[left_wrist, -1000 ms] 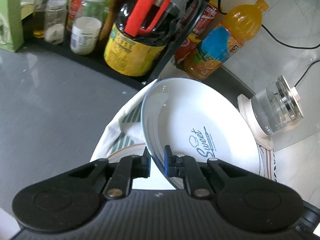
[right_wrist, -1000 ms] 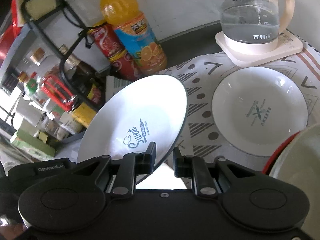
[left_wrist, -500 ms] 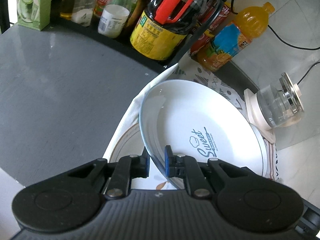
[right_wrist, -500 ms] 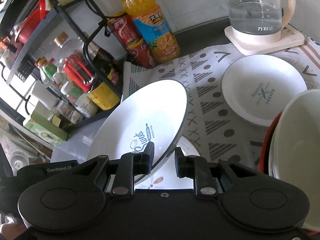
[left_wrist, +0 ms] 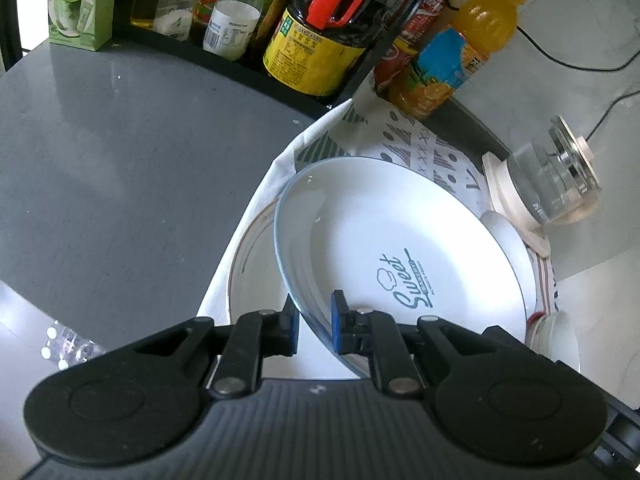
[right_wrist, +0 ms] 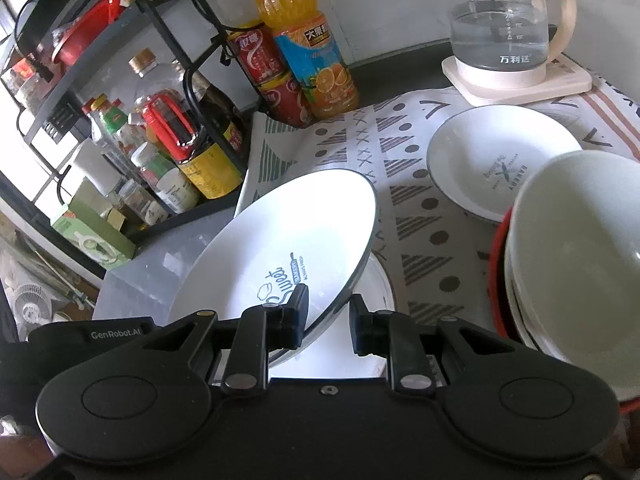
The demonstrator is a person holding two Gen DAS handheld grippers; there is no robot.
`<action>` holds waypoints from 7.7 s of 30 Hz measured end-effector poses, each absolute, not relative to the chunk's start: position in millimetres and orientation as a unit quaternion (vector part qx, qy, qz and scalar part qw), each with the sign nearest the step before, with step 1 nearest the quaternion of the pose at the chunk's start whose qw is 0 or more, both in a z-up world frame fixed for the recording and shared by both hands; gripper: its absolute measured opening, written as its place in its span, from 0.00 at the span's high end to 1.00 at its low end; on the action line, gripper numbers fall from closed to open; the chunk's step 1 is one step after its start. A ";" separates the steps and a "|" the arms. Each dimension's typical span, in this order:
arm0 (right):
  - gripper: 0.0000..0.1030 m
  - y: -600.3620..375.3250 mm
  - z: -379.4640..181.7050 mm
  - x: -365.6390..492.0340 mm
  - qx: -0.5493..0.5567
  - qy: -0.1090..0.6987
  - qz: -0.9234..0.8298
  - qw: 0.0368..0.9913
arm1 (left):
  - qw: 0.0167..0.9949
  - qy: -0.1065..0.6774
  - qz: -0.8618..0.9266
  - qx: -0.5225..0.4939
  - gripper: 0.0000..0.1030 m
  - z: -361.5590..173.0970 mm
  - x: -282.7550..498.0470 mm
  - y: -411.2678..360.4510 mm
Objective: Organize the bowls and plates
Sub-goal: 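Lift the 'Sweet' plate with both grippers and carry it over the floral plate, then lower the 'Sweet' plate with both grippers onto the large floral plate, then open both grippers to release the 'Sweet' plate, then move both grippers to the white 'Bakery' plate beside the kettle, then close both grippers on the rim of the 'Bakery' plate, then lift the 'Bakery' plate with both grippers and carry it to the plate stack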
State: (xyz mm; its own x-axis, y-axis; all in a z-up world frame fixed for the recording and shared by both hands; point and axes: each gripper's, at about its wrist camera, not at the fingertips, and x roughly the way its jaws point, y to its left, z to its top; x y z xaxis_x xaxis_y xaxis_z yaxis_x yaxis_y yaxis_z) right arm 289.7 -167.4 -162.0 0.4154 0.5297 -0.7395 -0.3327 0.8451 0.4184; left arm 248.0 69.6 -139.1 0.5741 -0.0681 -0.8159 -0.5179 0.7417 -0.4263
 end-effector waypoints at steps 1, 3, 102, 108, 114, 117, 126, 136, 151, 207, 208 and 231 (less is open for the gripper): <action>0.80 -167.9 -162.1 286.7 0.101 0.474 0.258 0.836 | 0.822 0.443 0.137 -0.332 0.87 -140.0 246.3 68.7; 0.80 -169.9 -162.7 281.5 0.098 0.474 0.257 0.836 | 0.817 0.451 0.136 -0.333 0.87 -143.0 244.3 67.2; 0.87 -157.6 -192.9 302.0 0.075 0.537 0.180 0.820 | 0.776 0.527 0.134 -0.319 0.73 -151.4 293.8 124.0; 0.48 -154.7 -167.4 312.3 0.053 0.509 0.194 0.837 | 0.797 0.515 0.139 -0.285 0.33 -133.5 316.3 115.2; 0.23 -156.3 -145.3 334.4 0.050 0.477 0.189 0.857 | 0.809 0.511 0.117 -0.266 0.26 -124.6 350.2 104.2; 0.16 -160.9 -139.1 346.4 0.055 0.464 0.177 0.866 | 0.814 0.512 0.104 -0.254 0.24 -122.9 368.7 99.1; 0.11 -195.6 -127.7 372.9 0.093 0.450 0.108 0.881 | 0.821 0.523 0.051 -0.221 0.24 -125.1 416.0 65.5; 0.09 -244.5 -123.4 386.7 0.112 0.444 0.067 0.886 | 0.820 0.535 0.018 -0.203 0.24 -124.0 433.1 15.7; 0.09 -287.9 -144.6 436.5 0.113 0.499 0.108 0.852 | 0.809 0.534 0.061 -0.238 0.24 -132.4 450.7 -31.4; 0.90 -326.7 -229.3 531.8 0.152 0.610 0.205 0.750 | 0.777 0.525 0.036 -0.345 0.85 -172.9 484.8 -63.8; 0.90 -324.2 -225.2 530.5 0.147 0.605 0.210 0.754 | 0.779 0.525 0.035 -0.342 0.85 -171.3 485.0 -62.1; 0.88 -285.8 -172.5 478.1 0.124 0.548 0.212 0.800 | 0.803 0.504 -0.016 -0.317 0.85 -134.1 462.9 -18.7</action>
State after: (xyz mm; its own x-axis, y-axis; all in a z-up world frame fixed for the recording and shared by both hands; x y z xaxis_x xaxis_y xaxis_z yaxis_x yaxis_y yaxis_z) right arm 478.1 -285.8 -172.5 0.3096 0.4754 -0.8235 -0.2039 0.8791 0.4308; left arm 462.9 -18.7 -134.1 0.4906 -0.3448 -0.8003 -0.2939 0.7991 -0.5245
